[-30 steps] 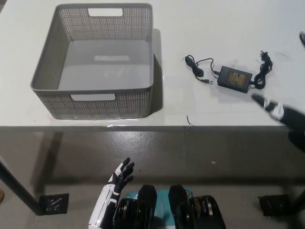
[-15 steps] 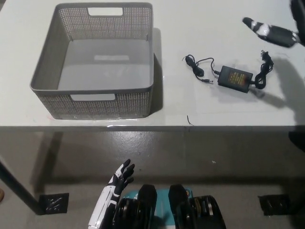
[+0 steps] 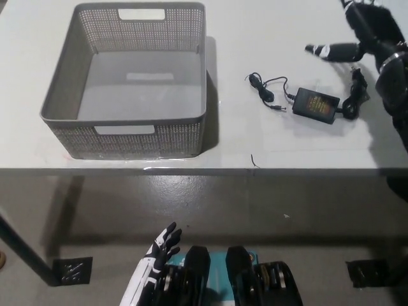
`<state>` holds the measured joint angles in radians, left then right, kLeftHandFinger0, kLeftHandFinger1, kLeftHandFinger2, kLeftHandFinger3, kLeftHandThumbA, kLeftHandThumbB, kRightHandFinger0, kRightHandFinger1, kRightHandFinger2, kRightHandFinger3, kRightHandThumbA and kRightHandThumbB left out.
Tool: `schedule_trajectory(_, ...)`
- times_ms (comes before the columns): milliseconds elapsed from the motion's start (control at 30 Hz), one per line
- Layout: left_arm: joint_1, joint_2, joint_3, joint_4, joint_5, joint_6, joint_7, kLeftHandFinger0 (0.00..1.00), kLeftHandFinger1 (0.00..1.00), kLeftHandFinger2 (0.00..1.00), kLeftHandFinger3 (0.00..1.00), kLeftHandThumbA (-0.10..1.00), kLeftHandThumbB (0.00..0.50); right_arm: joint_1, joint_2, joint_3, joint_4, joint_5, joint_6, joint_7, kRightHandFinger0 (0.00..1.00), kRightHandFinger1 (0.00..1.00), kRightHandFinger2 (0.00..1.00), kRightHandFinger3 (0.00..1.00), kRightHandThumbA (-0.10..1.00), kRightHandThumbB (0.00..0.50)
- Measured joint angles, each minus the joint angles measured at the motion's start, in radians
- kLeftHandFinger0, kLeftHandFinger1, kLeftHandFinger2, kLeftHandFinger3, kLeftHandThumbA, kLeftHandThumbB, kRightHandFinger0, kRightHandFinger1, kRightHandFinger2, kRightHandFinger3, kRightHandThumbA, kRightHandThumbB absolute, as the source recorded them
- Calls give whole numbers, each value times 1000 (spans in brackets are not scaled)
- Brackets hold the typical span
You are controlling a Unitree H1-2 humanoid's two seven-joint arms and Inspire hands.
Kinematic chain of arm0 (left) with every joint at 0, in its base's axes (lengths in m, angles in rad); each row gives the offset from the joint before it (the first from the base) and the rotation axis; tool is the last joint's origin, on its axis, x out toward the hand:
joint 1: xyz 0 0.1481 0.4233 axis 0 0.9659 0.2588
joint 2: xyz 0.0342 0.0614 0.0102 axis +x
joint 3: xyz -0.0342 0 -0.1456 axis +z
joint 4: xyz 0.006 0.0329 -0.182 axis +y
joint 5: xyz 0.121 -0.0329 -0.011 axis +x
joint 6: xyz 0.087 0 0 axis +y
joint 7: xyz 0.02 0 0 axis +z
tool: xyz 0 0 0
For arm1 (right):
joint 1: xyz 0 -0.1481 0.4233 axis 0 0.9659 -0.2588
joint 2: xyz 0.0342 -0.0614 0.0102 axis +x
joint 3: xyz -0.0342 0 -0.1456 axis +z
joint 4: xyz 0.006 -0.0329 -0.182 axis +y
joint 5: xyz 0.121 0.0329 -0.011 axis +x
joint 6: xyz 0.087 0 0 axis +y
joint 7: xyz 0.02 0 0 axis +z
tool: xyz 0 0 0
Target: Use the right hand to pick up a black power cord and place it into a container on the left hand side
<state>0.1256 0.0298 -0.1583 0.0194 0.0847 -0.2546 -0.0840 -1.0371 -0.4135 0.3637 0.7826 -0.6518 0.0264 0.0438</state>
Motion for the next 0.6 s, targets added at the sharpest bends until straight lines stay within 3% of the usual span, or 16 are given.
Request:
schedule_trajectory(333,-1,9,-2,0,0,0,-15,1000,1000,1000,1000,1000,306,1,8,50,45,8,78,163,1000,1000,1000,1000,887,500)
schedule_trajectory(600,-8,10,-2,0,0,1,-23,1000,1000,1000,1000,1000,289,1,11,56,79,8,99,214,1000,1000,1000,1000,833,500)
